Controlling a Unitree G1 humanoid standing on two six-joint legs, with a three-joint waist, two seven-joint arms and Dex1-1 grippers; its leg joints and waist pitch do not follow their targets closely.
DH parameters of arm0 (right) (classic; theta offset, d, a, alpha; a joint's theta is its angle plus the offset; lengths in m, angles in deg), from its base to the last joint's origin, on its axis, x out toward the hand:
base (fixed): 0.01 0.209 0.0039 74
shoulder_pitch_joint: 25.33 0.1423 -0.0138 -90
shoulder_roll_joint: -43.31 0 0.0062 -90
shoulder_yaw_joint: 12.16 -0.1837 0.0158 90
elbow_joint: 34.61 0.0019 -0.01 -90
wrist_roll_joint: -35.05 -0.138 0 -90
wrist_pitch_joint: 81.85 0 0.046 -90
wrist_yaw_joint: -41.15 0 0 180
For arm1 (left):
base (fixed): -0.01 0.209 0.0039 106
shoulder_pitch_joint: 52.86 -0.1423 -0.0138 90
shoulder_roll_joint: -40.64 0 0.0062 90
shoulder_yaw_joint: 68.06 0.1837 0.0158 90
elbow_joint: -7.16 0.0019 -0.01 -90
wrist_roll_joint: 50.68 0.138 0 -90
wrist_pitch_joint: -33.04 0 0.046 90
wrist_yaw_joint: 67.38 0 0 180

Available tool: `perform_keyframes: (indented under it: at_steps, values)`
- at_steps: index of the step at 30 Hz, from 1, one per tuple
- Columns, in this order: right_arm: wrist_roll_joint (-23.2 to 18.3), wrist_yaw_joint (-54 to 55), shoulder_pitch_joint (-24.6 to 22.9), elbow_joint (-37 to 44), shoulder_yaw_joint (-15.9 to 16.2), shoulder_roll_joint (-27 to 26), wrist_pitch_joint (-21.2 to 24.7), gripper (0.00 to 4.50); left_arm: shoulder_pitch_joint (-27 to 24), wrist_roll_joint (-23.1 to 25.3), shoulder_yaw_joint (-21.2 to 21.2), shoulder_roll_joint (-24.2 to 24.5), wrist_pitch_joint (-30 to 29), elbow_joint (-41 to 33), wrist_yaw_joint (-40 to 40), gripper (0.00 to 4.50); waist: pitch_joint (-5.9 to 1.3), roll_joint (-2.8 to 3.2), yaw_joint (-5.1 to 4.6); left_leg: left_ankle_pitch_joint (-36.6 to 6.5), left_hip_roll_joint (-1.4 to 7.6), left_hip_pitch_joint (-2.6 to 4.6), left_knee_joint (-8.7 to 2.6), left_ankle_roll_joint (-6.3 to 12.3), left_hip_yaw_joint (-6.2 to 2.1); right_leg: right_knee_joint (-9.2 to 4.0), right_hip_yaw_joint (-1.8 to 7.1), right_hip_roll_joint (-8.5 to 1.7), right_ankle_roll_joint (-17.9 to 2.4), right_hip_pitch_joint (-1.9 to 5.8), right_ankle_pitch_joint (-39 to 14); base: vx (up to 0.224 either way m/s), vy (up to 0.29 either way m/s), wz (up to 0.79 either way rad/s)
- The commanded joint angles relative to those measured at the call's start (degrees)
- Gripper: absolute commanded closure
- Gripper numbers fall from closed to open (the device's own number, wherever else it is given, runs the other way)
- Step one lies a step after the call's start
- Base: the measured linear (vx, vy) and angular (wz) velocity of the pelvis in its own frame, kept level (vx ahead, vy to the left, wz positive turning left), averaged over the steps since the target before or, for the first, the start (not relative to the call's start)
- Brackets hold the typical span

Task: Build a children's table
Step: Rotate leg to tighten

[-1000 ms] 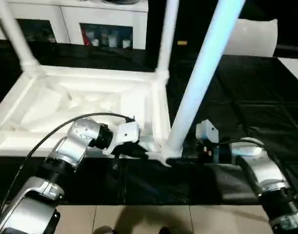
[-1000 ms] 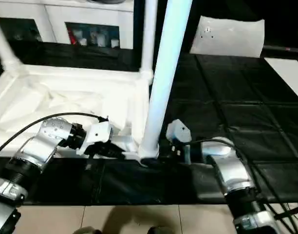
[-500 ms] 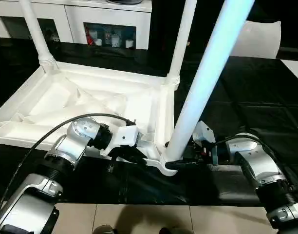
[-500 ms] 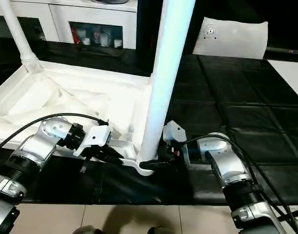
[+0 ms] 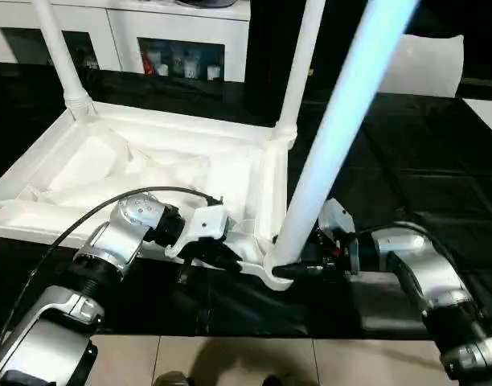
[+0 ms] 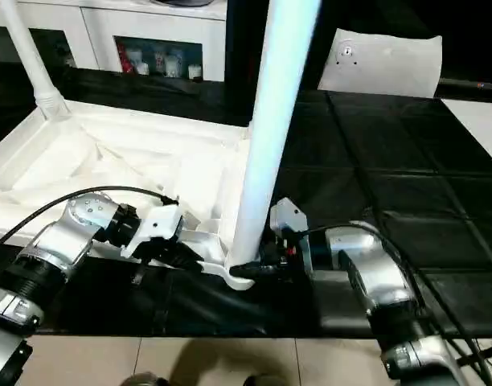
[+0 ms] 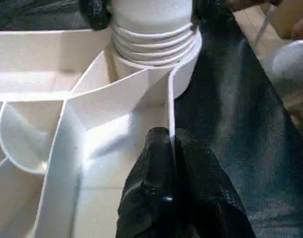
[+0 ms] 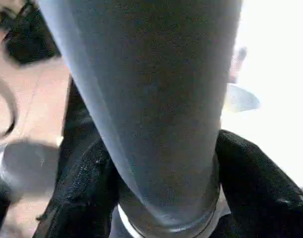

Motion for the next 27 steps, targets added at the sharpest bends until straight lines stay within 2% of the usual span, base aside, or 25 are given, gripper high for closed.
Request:
perform_keyframes:
  at_steps: [1,2,3,4,6,7,9,11,12,13,14,17,18,19,21,23,24,27]
  values:
    - [-0.5,7.8,-2.0,4.1,1.3,-4.5,3.7,1.9,-0.4,0.7,-0.8,-4.6,-7.6,-3.5,-9.2,4.5,-3.23,-0.01,-0.35,-9.3,3.41,0.37,-4.39,1.91,-0.74,-4.6,3.05,-5.11,-12.4,2.61,-17.2,0.0,0.0,0.0]
    - [0.5,13.6,-3.3,5.3,0.9,-7.5,4.5,1.91,-0.6,0.7,-1.8,-6.8,-11.9,-5.4,-13.7,4.5,-2.94,-0.13,-0.58,-10.9,3.39,0.35,-4.62,1.13,-0.88,-5.1,2.99,-5.08,-11.0,2.41,-21.5,0.0,0.0,0.0]
    - [0.5,13.6,-3.3,5.3,0.9,-7.5,4.5,1.92,-0.6,0.7,-1.8,-6.8,-11.9,-5.4,-13.7,4.5,-2.95,-0.12,-0.65,-11.5,3.28,0.37,-4.61,0.8,-0.94,-5.35,2.93,-5.15,-10.2,2.33,-23.7,0.0,0.0,0.0]
    - [1.4,17.3,-3.7,5.7,0.8,-9.6,5.4,1.92,-0.7,0.8,-2.4,-8.4,-14.6,-6.3,-16.4,4.5,-2.92,0.04,-0.92,-12.6,3.09,0.33,-4.73,0.38,-1.13,-5.68,2.81,-5.06,-8.9,2.19,-26.8,0.0,0.0,0.0]
    - [2.7,23.0,-4.1,6.2,0.6,-13.0,7.1,1.93,-0.8,1.2,-3.4,-10.9,-17.4,-7.5,-21.0,4.5,-2.75,-0.11,-1.7,-13.5,3.02,-0.03,-4.92,-0.07,-1.42,-5.86,2.71,-4.99,-7.6,2.18,-29.1,0.0,0.0,0.0]
    - [3.4,27.3,-4.1,6.2,0.1,-15.7,8.5,1.93,-1.0,1.5,-3.8,-12.6,-19.8,-8.5,-23.7,4.5,-2.75,0.09,-2.07,-14.3,2.98,0.07,-4.92,-0.18,-1.5,-6.13,2.72,-5.02,-7.1,2.04,-30.2,0.0,0.0,0.0]
    - [4.6,34.1,-3.6,5.3,-1.0,-19.8,10.1,1.93,-1.1,2.7,-4.2,-14.9,-22.2,-9.4,-28.0,4.5,-2.75,-0.05,-2.68,-15.2,2.86,0.17,-4.89,-0.13,-1.57,-6.43,2.73,-4.98,-6.7,1.7,-31.1,0.0,0.0,0.0]
    - [5.6,40.7,-2.8,4.4,-2.2,-23.7,11.2,1.93,-1.2,4.3,-4.2,-16.5,-23.9,-10.1,-31.7,4.5,-2.83,-0.06,-3.08,-15.3,2.77,0.08,-4.86,0.19,-1.64,-6.65,2.73,-5.04,-6.3,1.71,-31.7,0.0,0.0,0.0]
    - [6.0,44.5,-2.3,4.2,-2.9,-25.8,11.9,1.94,-1.2,5.3,-4.5,-17.5,-25.4,-10.8,-33.9,4.5,-2.79,0.29,-3.21,-15.2,2.75,0.09,-4.88,0.26,-1.66,-6.66,2.81,-4.98,-6.3,1.57,-31.1,0.0,0.0,0.0]
    - [6.0,44.5,-2.3,4.2,-2.9,-25.8,11.9,1.94,-1.2,5.3,-4.5,-17.5,-25.4,-10.8,-33.9,4.5,-2.94,0.26,-3.43,-14.4,2.88,0.01,-4.99,0.27,-1.61,-6.48,2.91,-4.87,-6.7,1.63,-28.5,0.0,0.0,0.0]
    - [6.9,50.8,-1.1,3.5,-4.0,-29.0,13.2,1.94,-1.0,6.3,-4.9,-18.8,-27.5,-11.7,-36.7,4.5,-3.02,0.39,-3.42,-14.0,2.91,0.08,-4.97,0.23,-1.58,-6.3,2.94,-4.84,-7.0,1.69,-26.8,0.0,0.0,0.0]
    - [6.6,50.9,-0.2,3.8,-4.6,-30.4,11.3,1.94,-0.8,7.8,-3.7,-18.2,-27.4,-12.3,-37.1,4.5,-3.36,0.44,-3.8,-11.9,2.99,-0.12,-4.99,0.47,-1.43,-5.43,3.06,-4.62,-9.2,2.04,-18.3,0.0,0.0,0.0]
    - [6.6,50.9,-0.2,3.8,-4.6,-30.4,11.3,1.94,-0.8,7.8,-3.7,-18.2,-27.4,-12.3,-37.1,4.5,-3.38,0.52,-3.77,-10.6,2.94,-0.12,-4.83,1.22,-1.2,-5.25,3.14,-4.57,-10.0,2.11,-14.9,0.0,0.0,0.0]
    - [6.7,50.9,-0.3,4.0,-4.9,-30.4,10.9,1.38,-0.9,8.0,-3.2,-17.7,-26.9,-12.3,-36.6,4.5,-3.49,0.34,-3.78,-9.2,2.88,-0.24,-4.72,2.02,-1.06,-5.09,3.12,-4.62,-10.7,2.36,-12.8,0.0,0.0,0.0]
    - [5.9,47.6,-1.5,5.0,-6.0,-27.9,7.6,1.21,-1.8,6.7,-3.2,-15.6,-22.8,-12.1,-33.5,4.5,-3.49,0.23,-3.68,-7.4,2.79,-0.4,-4.61,3.01,-0.94,-4.96,3.15,-4.71,-11.4,2.51,-10.4,0.0,0.0,0.0]
    - [5.1,45.9,-2.2,5.5,-6.5,-26.4,6.6,1.02,-2.2,6.0,-3.8,-15.1,-22.1,-12.2,-32.8,4.5,-3.55,0.23,-3.58,-6.1,2.79,-0.57,-4.55,3.87,-0.9,-4.7,3.17,-4.8,-11.9,2.79,-8.7,0.0,0.0,0.0]
    - [4.8,44.4,-2.7,5.8,-6.8,-25.2,5.9,0.88,-2.5,5.5,-4.1,-14.6,-20.7,-12.2,-32.0,4.5,-3.46,-0.01,-3.43,-5.6,2.78,-0.55,-4.53,4.39,-0.8,-4.74,3.1,-4.74,-12.0,2.87,-8.3,0.0,0.0,0.0]
    - [4.3,37.9,-4.1,7.0,-7.4,-19.6,3.6,0.66,-3.9,4.2,-4.5,-12.1,-17.0,-12.3,-28.1,4.5,-3.35,0.04,-2.94,-5.6,2.87,-0.71,-4.48,5.52,-0.8,-4.76,3.03,-4.82,-12.2,3.06,-9.2,0.0,0.0,0.0]
